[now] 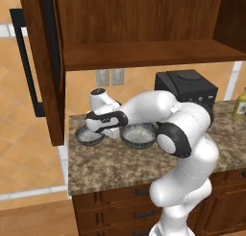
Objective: Pick up the bowls on the counter and stack them on top of one another in the open cabinet. Place the smaller bowl on top of the larger bowl.
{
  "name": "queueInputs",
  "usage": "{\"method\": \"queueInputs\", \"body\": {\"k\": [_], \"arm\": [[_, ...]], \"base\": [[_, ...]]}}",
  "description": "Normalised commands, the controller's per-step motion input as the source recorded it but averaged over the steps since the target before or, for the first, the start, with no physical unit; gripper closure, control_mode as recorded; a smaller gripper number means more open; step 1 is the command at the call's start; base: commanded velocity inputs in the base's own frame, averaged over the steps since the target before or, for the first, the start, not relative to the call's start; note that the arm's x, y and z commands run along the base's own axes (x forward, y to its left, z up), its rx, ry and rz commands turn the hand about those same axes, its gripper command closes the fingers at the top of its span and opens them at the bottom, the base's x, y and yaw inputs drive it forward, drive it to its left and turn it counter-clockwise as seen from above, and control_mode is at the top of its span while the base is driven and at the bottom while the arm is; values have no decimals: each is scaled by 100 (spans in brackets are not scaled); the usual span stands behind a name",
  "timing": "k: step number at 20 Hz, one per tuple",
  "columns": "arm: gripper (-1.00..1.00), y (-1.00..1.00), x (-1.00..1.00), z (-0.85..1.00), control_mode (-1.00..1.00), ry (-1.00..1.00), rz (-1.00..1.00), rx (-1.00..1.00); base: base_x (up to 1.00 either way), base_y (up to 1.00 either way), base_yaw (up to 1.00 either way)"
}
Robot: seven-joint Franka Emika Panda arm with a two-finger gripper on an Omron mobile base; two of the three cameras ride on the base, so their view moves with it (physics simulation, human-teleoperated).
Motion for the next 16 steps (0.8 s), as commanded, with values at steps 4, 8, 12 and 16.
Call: {"method": "queueInputs", "body": {"k": [4,8,12,16], "arm": [[100,-100,0,64,-100,-6,-30,8],[100,-100,0,17,-100,0,-30,1],[100,-100,0,-4,-100,1,-27,-1],[100,-78,20,-9,-100,0,-16,-1]], "base": [[0,0,0],[0,0,0],[0,0,0],[0,0,0]]}}
